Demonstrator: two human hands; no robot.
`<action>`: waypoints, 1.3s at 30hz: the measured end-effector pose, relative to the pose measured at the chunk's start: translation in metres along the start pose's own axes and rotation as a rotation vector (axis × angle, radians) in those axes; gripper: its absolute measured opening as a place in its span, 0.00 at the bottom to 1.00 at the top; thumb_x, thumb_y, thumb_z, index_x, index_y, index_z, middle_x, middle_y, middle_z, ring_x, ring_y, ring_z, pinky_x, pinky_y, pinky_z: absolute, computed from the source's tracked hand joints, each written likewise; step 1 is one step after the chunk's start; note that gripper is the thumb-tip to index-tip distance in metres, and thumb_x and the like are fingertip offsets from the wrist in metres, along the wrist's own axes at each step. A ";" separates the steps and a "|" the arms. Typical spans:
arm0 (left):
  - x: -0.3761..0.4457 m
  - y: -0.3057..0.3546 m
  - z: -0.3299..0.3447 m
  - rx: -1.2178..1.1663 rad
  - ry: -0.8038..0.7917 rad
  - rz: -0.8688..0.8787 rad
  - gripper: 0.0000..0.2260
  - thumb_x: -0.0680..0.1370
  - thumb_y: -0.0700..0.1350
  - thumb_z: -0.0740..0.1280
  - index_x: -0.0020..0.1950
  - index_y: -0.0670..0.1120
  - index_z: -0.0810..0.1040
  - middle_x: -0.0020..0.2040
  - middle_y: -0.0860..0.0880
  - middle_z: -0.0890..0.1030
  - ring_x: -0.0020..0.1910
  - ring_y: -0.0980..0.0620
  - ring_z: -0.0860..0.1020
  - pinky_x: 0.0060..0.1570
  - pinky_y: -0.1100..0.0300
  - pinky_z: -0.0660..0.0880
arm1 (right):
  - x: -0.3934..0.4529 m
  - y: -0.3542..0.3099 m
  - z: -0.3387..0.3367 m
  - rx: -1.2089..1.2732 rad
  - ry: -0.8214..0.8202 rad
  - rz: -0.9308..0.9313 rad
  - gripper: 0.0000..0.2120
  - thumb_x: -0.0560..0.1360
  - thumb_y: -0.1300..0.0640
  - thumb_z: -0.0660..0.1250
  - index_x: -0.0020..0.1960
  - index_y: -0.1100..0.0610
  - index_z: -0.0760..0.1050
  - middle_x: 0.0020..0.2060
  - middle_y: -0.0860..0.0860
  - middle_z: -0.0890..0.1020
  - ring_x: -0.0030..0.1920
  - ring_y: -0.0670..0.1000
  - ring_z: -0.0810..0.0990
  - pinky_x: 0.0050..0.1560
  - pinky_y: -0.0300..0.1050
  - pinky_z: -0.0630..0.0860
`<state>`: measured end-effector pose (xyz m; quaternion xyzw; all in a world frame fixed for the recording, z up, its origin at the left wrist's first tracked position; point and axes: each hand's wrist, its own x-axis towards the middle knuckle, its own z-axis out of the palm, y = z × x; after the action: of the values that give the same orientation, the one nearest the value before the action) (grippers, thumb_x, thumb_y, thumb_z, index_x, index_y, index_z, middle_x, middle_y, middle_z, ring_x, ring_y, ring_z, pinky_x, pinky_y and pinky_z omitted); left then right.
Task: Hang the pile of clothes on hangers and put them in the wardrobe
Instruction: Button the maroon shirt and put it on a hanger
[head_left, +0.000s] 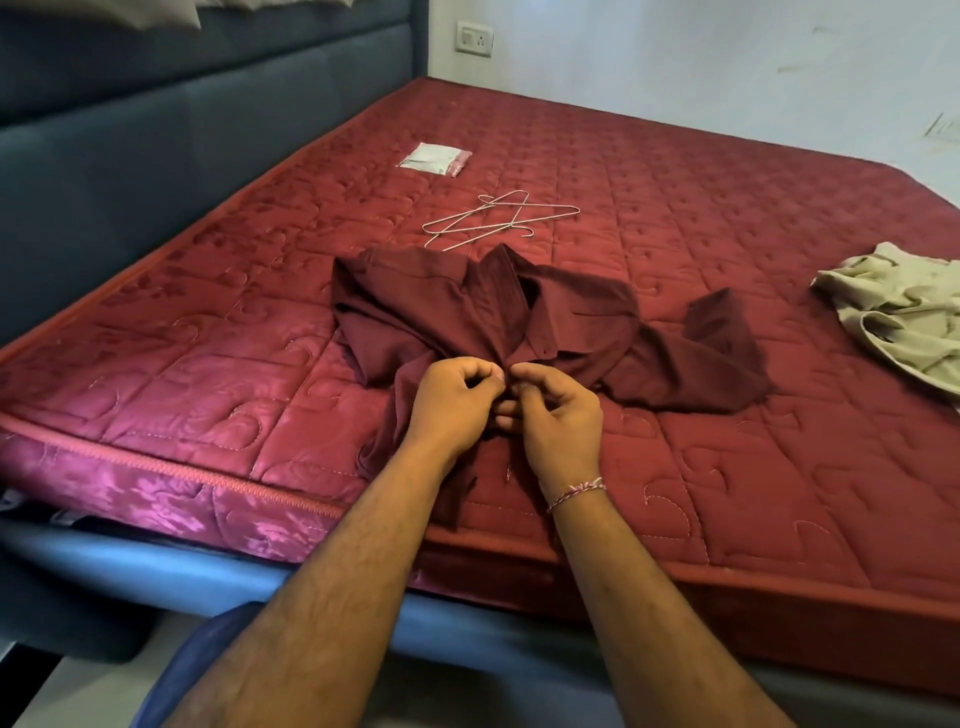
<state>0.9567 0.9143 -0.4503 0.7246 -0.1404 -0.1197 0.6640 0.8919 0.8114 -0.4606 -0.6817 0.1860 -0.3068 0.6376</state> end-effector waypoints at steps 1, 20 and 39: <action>0.000 0.002 0.000 -0.039 -0.026 -0.024 0.08 0.80 0.38 0.68 0.43 0.44 0.84 0.36 0.45 0.84 0.34 0.48 0.80 0.37 0.50 0.80 | 0.000 0.000 -0.001 -0.009 -0.007 -0.014 0.14 0.79 0.67 0.68 0.47 0.50 0.85 0.44 0.56 0.87 0.37 0.59 0.87 0.43 0.59 0.85; 0.004 -0.004 -0.010 -0.184 -0.124 -0.018 0.07 0.83 0.36 0.66 0.49 0.39 0.83 0.37 0.45 0.83 0.36 0.50 0.80 0.36 0.58 0.78 | -0.002 0.002 0.000 -0.027 -0.013 -0.108 0.05 0.75 0.63 0.76 0.49 0.56 0.87 0.44 0.52 0.88 0.41 0.55 0.88 0.45 0.53 0.85; -0.018 0.000 0.000 0.235 0.213 0.430 0.05 0.80 0.50 0.68 0.54 0.52 0.81 0.47 0.55 0.84 0.48 0.56 0.82 0.50 0.54 0.79 | -0.013 -0.011 0.002 -0.452 0.087 -0.169 0.09 0.72 0.54 0.74 0.51 0.48 0.83 0.41 0.41 0.85 0.41 0.41 0.83 0.46 0.38 0.79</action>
<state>0.9404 0.9212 -0.4509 0.7586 -0.2333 0.1183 0.5967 0.8819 0.8222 -0.4521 -0.8063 0.2196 -0.3389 0.4323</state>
